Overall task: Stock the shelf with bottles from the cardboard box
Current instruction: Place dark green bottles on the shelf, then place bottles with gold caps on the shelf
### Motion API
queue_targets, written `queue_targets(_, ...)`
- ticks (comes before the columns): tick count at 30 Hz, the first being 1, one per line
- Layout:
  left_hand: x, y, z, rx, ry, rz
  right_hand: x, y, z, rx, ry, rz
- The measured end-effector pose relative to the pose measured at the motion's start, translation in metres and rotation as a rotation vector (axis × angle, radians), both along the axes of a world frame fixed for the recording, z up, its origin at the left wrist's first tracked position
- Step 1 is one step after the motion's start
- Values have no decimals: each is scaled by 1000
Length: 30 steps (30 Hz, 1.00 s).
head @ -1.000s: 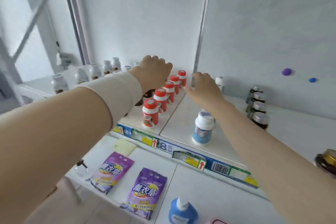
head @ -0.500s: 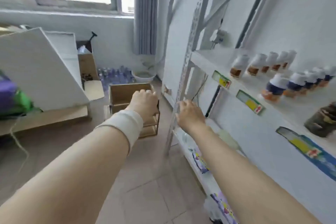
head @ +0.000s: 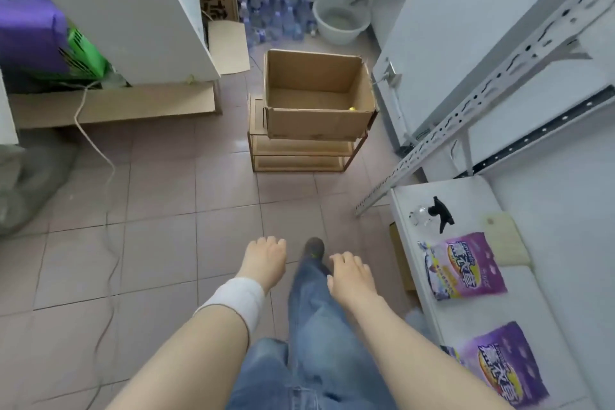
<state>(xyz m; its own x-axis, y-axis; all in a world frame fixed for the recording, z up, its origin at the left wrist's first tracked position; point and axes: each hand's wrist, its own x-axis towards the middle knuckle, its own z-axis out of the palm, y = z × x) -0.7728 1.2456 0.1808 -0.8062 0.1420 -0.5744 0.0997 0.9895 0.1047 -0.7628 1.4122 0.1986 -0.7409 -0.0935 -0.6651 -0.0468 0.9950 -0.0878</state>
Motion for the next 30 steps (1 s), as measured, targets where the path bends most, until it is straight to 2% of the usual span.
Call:
queue_targets(8,-170,44,-3,-12,-88,21,-163,34,-19,-41,-38,-22)
queue_targets(19,-392,46,-9,69,-36,109,-400,33,-21,-45,5,-19)
queue_targets(26,-504,33,-49,108,-211,148,-520,17,-44,-79,-44,-209)
queue_targets(30,-557,39,-91,159,-288,174,-580,27,-86,-42,-86,-242)
